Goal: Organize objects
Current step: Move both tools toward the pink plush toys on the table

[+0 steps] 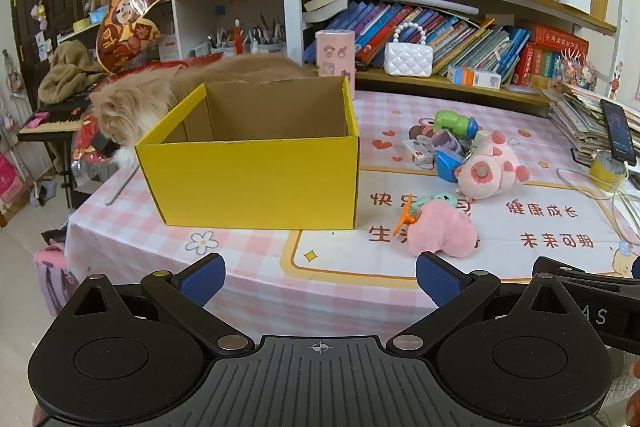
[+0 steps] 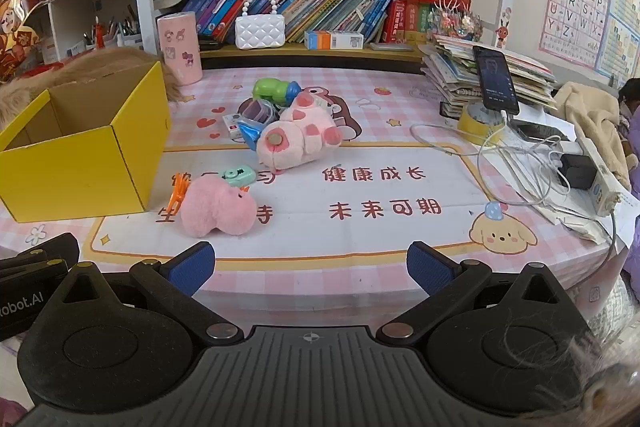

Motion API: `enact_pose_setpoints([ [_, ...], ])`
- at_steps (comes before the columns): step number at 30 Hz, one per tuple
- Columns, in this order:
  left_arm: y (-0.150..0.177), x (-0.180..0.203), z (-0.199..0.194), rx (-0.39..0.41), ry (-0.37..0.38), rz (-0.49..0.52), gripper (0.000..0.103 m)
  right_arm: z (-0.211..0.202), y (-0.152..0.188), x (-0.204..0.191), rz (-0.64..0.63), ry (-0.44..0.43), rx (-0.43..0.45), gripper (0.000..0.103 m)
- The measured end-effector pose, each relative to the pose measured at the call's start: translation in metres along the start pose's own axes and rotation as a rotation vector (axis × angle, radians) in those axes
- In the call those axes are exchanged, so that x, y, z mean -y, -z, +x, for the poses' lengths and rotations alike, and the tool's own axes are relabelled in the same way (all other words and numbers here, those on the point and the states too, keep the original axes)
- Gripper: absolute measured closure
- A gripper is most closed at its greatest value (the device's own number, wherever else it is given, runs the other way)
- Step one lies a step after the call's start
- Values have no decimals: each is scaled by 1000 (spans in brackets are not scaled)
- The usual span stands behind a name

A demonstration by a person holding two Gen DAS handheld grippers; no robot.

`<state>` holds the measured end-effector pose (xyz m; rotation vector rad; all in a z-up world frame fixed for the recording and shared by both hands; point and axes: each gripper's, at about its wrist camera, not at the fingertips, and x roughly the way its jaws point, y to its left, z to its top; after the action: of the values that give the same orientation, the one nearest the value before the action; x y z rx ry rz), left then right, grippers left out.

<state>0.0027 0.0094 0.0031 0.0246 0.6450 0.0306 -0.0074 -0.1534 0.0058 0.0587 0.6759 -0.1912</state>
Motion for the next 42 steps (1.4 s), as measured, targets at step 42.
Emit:
enact_pose_setpoints([
  [42,-4,-3,11,-10,16,15,0,10,-3,-6,8,-1,-39,0],
])
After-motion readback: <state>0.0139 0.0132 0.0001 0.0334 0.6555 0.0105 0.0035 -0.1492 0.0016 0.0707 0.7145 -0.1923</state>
